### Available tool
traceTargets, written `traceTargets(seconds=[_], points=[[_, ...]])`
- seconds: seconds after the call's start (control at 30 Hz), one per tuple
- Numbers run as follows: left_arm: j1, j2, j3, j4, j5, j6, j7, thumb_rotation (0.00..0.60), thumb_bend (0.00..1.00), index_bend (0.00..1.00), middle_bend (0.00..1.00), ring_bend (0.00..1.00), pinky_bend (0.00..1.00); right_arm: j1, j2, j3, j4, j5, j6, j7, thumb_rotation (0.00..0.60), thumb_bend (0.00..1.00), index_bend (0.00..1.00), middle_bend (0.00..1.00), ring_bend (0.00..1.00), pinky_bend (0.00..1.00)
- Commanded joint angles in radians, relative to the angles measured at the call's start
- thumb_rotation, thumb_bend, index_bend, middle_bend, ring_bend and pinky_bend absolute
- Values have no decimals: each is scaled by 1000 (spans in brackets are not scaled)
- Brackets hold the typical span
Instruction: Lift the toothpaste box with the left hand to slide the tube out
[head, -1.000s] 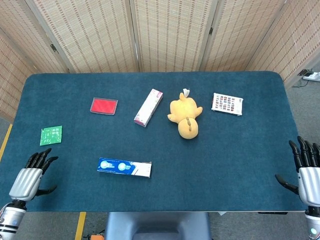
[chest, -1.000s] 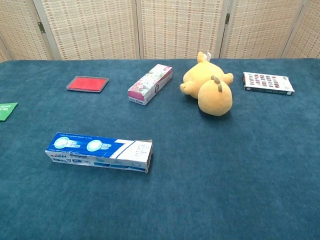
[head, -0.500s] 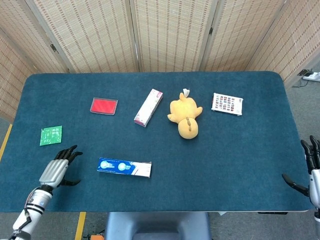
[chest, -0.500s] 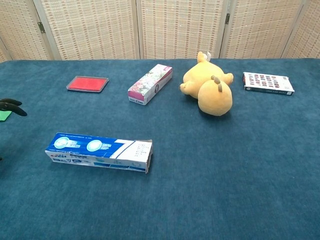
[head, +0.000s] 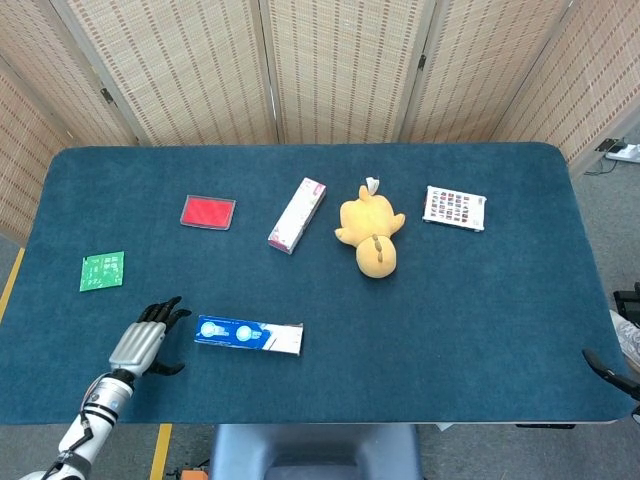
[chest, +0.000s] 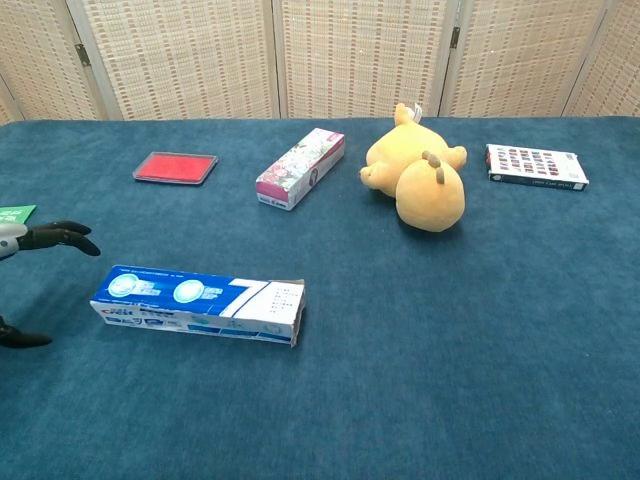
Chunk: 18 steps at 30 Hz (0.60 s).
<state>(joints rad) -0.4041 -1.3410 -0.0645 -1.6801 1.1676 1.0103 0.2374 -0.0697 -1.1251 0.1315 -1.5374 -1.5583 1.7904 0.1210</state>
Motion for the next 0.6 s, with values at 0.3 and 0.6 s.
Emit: traceTargets(seconds=[0.3, 0.6], points=[[-39, -105, -55, 64, -93, 29, 29, 600, 209, 234, 36, 0, 0, -14, 2, 5, 12, 0, 19, 22, 600, 166, 0, 0, 0, 0], [-62, -116, -53, 87, -128, -12, 19, 600, 209, 244, 40, 0, 0, -16, -3, 6, 9, -4, 23, 10, 600, 167, 0, 0, 0, 0]])
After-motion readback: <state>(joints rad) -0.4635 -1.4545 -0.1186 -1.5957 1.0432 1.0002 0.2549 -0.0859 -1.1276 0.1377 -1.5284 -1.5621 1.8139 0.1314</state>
